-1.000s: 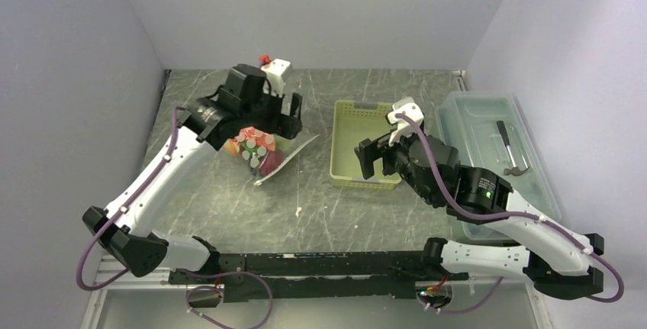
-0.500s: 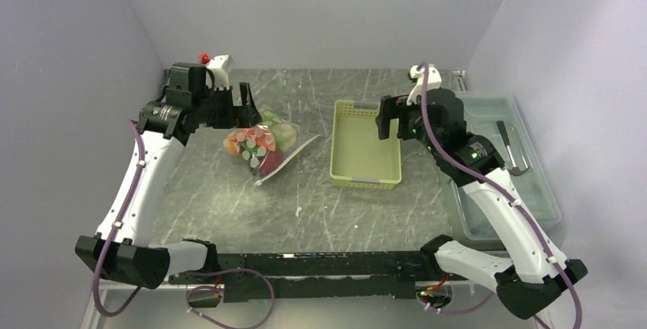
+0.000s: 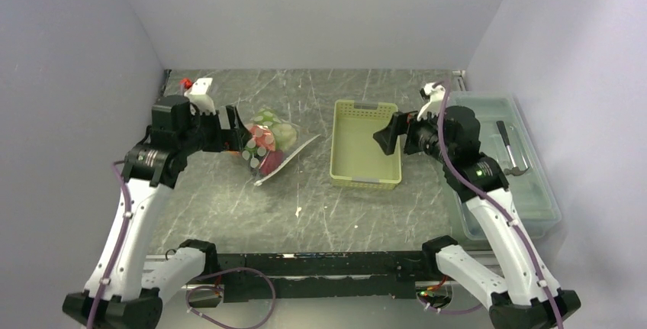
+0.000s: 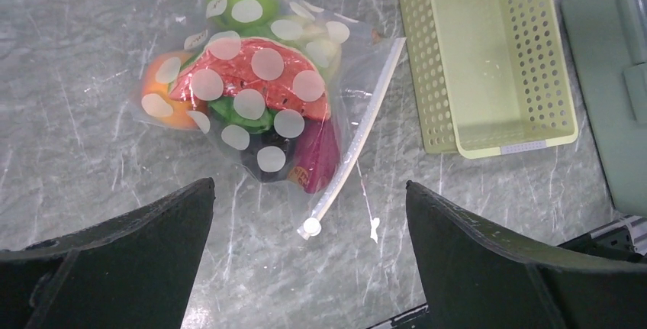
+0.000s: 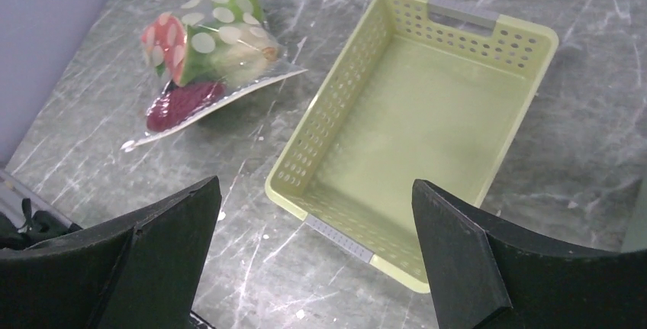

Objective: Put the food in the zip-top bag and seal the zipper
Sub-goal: Reset both arms

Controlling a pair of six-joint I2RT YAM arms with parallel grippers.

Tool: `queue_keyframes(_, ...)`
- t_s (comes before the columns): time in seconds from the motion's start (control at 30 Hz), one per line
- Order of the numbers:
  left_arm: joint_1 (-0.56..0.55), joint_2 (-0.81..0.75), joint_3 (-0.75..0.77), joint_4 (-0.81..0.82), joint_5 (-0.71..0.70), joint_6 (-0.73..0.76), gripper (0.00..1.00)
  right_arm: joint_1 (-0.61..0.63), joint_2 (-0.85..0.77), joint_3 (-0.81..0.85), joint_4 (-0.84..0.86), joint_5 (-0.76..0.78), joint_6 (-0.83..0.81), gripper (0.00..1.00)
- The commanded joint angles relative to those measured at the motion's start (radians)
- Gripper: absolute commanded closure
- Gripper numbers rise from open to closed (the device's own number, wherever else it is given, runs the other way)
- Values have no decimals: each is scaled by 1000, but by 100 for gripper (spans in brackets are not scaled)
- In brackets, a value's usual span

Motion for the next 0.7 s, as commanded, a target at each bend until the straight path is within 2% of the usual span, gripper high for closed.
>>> queue_keyframes(0.0, 3, -89, -55, 84, -26, 9, 0, -3, -104, -75, 160, -85, -19, 0)
queue_keyframes(0.13, 3, -161, -133, 117, -43, 7, 0, 7, -180, -139, 199, -78, -45, 0)
queue_keyframes(0.37, 3, -203, -172, 120, -19, -23, 0, 25, -261, -201, 244, -108, -65, 0)
queue_keyframes(0.5, 3, -206, -176, 136, 2, -15, 0, 41, -280, -216, 255, -101, -74, 0)
queue_keyframes(0.67, 3, -160, -144, 95, -61, -26, 0, 63, -279, -209, 247, -76, -83, 0)
